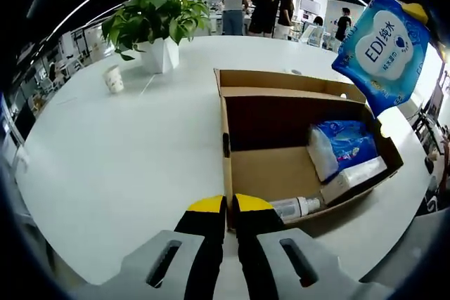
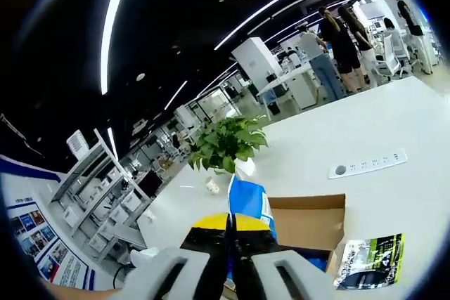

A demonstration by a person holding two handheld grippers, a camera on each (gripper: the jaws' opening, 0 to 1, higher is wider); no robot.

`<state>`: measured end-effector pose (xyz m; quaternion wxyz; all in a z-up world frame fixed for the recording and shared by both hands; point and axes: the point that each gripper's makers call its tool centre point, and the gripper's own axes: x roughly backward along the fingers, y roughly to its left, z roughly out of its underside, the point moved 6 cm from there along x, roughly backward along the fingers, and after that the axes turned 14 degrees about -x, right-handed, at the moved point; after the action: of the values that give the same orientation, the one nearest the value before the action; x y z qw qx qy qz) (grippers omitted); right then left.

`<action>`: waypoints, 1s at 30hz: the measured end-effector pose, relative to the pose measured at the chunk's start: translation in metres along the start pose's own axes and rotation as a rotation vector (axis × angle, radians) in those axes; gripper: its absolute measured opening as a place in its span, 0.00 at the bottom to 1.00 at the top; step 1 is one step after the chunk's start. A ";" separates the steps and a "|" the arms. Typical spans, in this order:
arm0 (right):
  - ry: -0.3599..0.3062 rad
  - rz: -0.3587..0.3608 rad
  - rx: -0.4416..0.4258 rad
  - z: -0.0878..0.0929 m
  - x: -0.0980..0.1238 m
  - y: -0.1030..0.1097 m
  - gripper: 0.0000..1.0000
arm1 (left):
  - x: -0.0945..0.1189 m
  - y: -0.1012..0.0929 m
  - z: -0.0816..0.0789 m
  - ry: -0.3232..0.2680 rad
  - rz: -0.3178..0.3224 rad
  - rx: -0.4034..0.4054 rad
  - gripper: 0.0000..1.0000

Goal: Operate the shoe box by opening the lid, removing the specified soft item, and placing it in the target area until the item is outside and the box remains undamaged.

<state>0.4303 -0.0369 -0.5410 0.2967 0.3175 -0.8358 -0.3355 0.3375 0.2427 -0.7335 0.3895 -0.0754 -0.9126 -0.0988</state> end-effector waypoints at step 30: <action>-0.105 0.087 -0.024 -0.025 0.056 -0.039 0.00 | 0.000 0.000 0.000 -0.003 0.005 0.014 0.02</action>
<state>0.4257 -0.1096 -0.5399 0.2702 0.2594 -0.8592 -0.3484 0.3376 0.2432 -0.7332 0.3888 -0.0751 -0.9137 -0.0914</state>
